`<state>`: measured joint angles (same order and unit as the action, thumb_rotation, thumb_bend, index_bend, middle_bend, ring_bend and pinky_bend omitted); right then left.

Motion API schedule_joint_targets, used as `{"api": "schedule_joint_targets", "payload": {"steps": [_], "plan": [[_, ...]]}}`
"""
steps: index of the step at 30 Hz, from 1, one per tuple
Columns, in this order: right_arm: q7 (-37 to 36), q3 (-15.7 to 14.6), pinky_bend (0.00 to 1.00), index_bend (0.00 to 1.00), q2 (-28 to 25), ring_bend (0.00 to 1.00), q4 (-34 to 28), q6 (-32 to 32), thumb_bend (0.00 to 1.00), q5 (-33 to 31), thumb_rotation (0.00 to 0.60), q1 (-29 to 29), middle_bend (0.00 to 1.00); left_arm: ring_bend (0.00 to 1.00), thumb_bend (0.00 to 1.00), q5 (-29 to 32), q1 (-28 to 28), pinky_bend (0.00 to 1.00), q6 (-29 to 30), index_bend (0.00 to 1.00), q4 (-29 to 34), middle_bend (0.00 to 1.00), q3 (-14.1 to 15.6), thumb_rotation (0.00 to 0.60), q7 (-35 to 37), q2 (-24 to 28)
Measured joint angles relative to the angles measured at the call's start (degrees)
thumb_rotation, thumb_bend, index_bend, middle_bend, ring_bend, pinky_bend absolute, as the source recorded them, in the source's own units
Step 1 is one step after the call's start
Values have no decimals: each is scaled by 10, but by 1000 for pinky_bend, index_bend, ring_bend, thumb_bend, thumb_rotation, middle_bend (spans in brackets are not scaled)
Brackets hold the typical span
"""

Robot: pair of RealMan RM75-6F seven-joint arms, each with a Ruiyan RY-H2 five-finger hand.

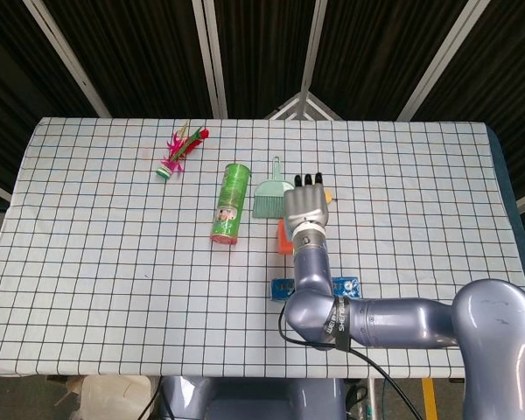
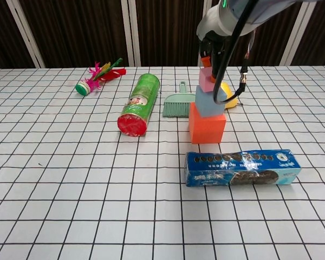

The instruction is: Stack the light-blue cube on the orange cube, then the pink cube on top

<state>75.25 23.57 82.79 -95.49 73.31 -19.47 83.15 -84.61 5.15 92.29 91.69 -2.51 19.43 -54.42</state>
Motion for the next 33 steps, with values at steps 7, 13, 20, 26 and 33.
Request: {"api": "schedule_joint_targets", "payload": {"steps": [7, 13, 20, 26, 33], "plan": [[9, 5, 15, 555, 9, 25, 9, -1, 467, 1, 600, -1, 78, 0, 161, 0, 0, 0, 0, 108, -1, 0, 0, 600, 3, 1], [13, 9, 15, 555, 11, 25, 11, -1, 469, 3, 600, -8, 78, 0, 161, 2, 0, 0, -1, 108, -2, 0, 0, 600, 4, 1], [18, 15, 15, 555, 11, 25, 11, -1, 470, 7, 600, -13, 78, 0, 161, 2, -1, 0, -2, 108, 0, 0, 0, 600, 0, 0], [21, 20, 15, 555, 8, 25, 8, 1, 470, 8, 600, -18, 78, 0, 161, 3, -1, 0, -2, 108, 0, 0, 0, 600, -1, 0], [27, 25, 15, 555, 6, 25, 4, 3, 471, 8, 600, -20, 78, 0, 161, 3, 0, 0, -1, 108, 0, 0, 0, 600, -1, 0]]}}
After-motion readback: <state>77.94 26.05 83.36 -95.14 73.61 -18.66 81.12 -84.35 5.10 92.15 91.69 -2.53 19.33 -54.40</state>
